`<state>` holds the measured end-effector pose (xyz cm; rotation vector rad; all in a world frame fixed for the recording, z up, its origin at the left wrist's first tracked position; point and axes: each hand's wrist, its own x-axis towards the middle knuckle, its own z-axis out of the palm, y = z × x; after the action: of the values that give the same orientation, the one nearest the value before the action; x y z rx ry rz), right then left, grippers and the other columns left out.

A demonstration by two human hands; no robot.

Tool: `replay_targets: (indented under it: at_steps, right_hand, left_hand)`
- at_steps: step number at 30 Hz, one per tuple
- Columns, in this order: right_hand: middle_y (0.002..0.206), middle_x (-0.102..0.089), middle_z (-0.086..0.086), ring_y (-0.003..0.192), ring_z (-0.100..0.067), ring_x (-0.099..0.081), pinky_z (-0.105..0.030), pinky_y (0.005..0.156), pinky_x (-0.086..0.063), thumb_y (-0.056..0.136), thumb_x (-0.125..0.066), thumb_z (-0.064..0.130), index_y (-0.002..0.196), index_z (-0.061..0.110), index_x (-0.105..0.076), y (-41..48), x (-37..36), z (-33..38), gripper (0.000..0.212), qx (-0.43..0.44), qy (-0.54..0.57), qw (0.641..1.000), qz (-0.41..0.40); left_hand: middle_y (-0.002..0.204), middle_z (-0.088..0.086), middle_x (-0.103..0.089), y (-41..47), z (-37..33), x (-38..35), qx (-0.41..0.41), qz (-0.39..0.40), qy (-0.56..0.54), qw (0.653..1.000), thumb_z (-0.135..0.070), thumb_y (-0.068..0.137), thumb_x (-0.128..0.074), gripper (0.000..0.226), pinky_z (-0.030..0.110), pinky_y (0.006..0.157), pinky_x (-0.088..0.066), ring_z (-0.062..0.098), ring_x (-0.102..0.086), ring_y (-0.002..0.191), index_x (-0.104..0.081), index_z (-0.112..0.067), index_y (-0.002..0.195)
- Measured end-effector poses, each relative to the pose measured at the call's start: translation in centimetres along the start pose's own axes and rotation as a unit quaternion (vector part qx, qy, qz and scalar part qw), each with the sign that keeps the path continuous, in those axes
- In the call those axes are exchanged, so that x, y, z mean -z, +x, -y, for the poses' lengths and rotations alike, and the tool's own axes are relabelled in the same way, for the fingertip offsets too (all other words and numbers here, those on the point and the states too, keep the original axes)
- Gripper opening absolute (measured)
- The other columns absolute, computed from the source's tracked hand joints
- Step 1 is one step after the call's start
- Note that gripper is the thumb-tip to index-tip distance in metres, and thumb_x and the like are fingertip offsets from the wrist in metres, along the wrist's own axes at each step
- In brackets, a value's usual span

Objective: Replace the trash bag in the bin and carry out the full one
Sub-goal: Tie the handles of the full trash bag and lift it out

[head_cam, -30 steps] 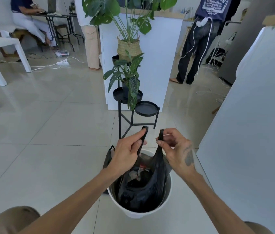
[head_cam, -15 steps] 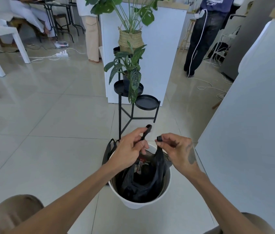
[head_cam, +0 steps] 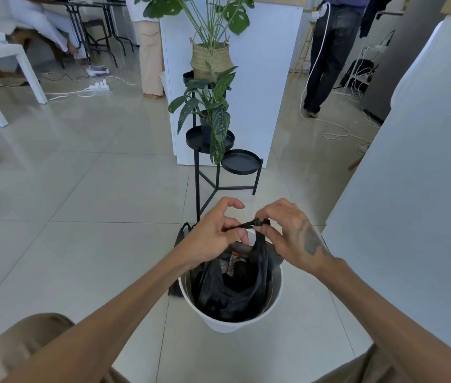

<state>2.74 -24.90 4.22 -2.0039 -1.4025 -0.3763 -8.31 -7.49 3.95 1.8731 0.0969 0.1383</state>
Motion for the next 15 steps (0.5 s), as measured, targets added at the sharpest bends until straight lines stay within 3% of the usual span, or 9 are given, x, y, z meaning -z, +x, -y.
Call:
replay_targets:
  at_steps: [3, 6, 8, 10, 12, 14, 15]
  right_hand:
    - [0.073, -0.063, 0.0, 0.073, -0.019, -0.057, -0.038, 0.072, -0.048, 0.089, -0.072, 0.018, 0.081, 0.014, -0.062, -0.6, -0.6, 0.2, 0.013, -0.144, 0.146, 0.978, -0.029]
    - [0.067, -0.053, -0.004, 0.066, -0.018, -0.049, -0.038, 0.067, -0.044, 0.09, -0.072, 0.017, 0.077, 0.007, -0.057, -0.9, -0.7, 0.7, 0.023, -0.266, 0.29, 0.918, -0.046]
    - [0.065, -0.048, -0.002, 0.064, -0.014, -0.045, -0.031, 0.064, -0.04, 0.092, -0.07, 0.016, 0.071, 0.01, -0.054, -0.9, -0.7, 1.3, 0.028, -0.287, 0.314, 0.904, -0.044]
    - [0.063, -0.05, 0.001, 0.063, -0.013, -0.046, -0.024, 0.062, -0.041, 0.093, -0.069, 0.015, 0.065, 0.02, -0.054, -0.9, -0.6, 1.9, 0.031, -0.302, 0.33, 0.893, -0.043]
    - [0.063, -0.058, 0.004, 0.063, -0.013, -0.054, -0.019, 0.06, -0.047, 0.094, -0.066, 0.012, 0.07, 0.02, -0.06, -0.7, -0.8, 2.3, 0.027, -0.354, 0.38, 0.853, -0.054]
    - [0.075, -0.067, 0.0, 0.065, -0.016, -0.059, -0.021, 0.057, -0.049, 0.095, -0.066, 0.014, 0.092, 0.018, -0.063, -0.6, -1.1, 2.4, 0.005, -0.429, 0.41, 0.804, -0.04]
    - [0.085, -0.069, -0.004, 0.065, -0.017, -0.059, -0.025, 0.058, -0.048, 0.094, -0.067, 0.017, 0.106, 0.02, -0.06, -0.7, -1.3, 2.1, 0.014, -0.465, 0.398, 0.79, -0.032]
  left_hand:
    - [0.082, 0.008, -0.076, -0.5, 0.2, 0.4, 0.011, -0.023, -0.115, 0.993, 0.004, 0.095, -0.06, 0.021, 0.03, 0.081, -0.05, 0.014, -0.067, 0.075, -0.055, -0.014, 0.105]
    - [0.08, -0.003, -0.073, -0.8, 1.6, 0.2, -0.03, -0.032, -0.002, 0.999, 0.011, 0.091, -0.059, 0.025, 0.027, 0.084, -0.051, 0.013, -0.069, 0.081, -0.073, -0.006, 0.079]
    - [0.078, -0.013, -0.067, -0.7, 3.4, -0.3, -0.101, -0.057, 0.17, 0.979, 0.01, 0.089, -0.059, 0.032, 0.027, 0.081, -0.045, 0.01, -0.063, 0.079, -0.081, -0.012, 0.085]
    - [0.081, -0.009, -0.063, -0.5, 5.0, -0.7, -0.153, -0.095, 0.315, 0.932, 0.007, 0.087, -0.058, 0.038, 0.038, 0.084, -0.044, 0.016, -0.057, 0.081, -0.08, -0.018, 0.104]
    - [0.086, -0.001, -0.064, -0.5, 5.7, -1.1, -0.149, -0.143, 0.371, 0.905, 0.005, 0.085, -0.057, 0.039, 0.05, 0.093, -0.045, 0.023, -0.057, 0.085, -0.075, -0.015, 0.114]
    - [0.092, 0.003, -0.065, -0.8, 5.8, -1.9, -0.152, -0.19, 0.369, 0.897, 0.002, 0.088, -0.056, 0.034, 0.049, 0.098, -0.044, 0.025, -0.058, 0.088, -0.073, -0.011, 0.115]
    - [0.095, 0.003, -0.065, -1.0, 5.8, -2.2, -0.16, -0.199, 0.364, 0.896, 0.0, 0.091, -0.056, 0.032, 0.045, 0.1, -0.042, 0.025, -0.058, 0.09, -0.072, -0.01, 0.116]
